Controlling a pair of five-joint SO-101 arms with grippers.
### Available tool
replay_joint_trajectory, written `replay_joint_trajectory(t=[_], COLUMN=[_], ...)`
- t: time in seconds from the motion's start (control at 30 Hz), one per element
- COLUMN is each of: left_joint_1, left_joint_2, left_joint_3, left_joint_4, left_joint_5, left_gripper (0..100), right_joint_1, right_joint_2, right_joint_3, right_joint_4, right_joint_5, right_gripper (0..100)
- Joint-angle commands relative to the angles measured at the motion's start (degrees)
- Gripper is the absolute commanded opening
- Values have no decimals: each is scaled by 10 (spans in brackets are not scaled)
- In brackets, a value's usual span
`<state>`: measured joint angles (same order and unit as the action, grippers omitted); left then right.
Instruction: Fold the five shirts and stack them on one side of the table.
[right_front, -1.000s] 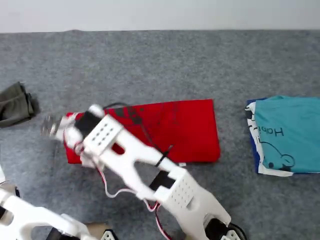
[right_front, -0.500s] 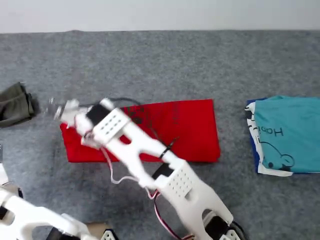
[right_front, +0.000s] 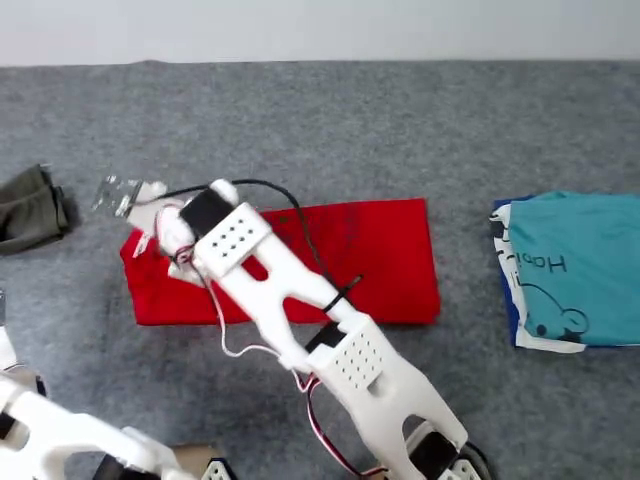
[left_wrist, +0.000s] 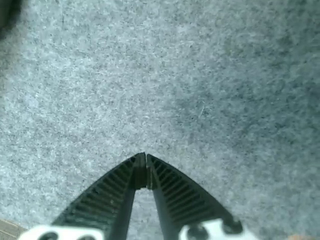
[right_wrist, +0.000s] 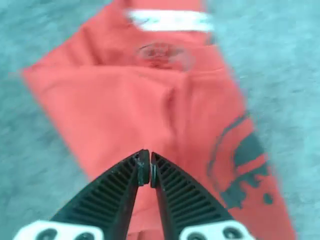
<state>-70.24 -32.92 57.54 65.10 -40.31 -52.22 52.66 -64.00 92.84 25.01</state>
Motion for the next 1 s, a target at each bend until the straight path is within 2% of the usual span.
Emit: replay_joint_trajectory(t=[0.0, 0.1, 0.2, 0.3, 0.4, 0.63, 0.73, 0.87, 0.97], left_joint_1=[3, -2, -3, -3, -3, -2, 2, 2, 2], left_joint_2=[-14, -15, -15, -15, -15, -15, -15, -15, -15], left_joint_3=[-7, -7, -17, -42, -72, -130, -138, -138, -138], left_joint_4=[1, 11, 46, 82, 107, 153, 158, 156, 156], left_joint_5=[-1, -1, -1, 0, 1, 1, 1, 1, 1], left_gripper=[6, 6, 6, 6, 6, 6, 6, 6, 6], right_joint_1=[-8, 14, 53, 86, 121, 255, 302, 364, 393], right_joint_2=[0, 1, -25, -56, -91, -196, -232, -245, -225], right_joint_3=[-28, -43, -44, -33, 4, 135, 187, 241, 265], right_joint_4=[44, 100, 102, 102, 102, 102, 102, 101, 95], right_joint_5=[2, -7, -49, -59, -61, -127, -146, -234, -281], right_gripper=[9, 9, 9, 9, 9, 17, 80, 205, 250])
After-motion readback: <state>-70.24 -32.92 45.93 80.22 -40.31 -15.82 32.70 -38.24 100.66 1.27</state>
